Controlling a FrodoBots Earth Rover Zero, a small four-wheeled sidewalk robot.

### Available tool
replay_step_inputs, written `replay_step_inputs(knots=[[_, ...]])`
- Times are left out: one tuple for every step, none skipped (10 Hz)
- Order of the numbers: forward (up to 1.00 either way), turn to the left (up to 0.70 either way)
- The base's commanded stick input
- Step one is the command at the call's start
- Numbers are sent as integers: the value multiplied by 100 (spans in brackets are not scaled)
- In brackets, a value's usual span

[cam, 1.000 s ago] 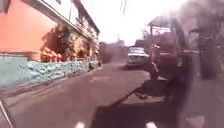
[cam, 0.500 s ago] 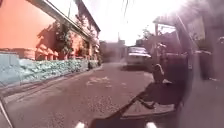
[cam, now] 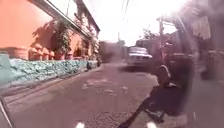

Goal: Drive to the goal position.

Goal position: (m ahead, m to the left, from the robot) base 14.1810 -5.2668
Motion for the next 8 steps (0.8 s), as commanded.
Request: replay_step_inputs(knots=[[70,0],[70,0],[70,0],[70,0],[70,0],[70,0],[70,0],[70,0]])
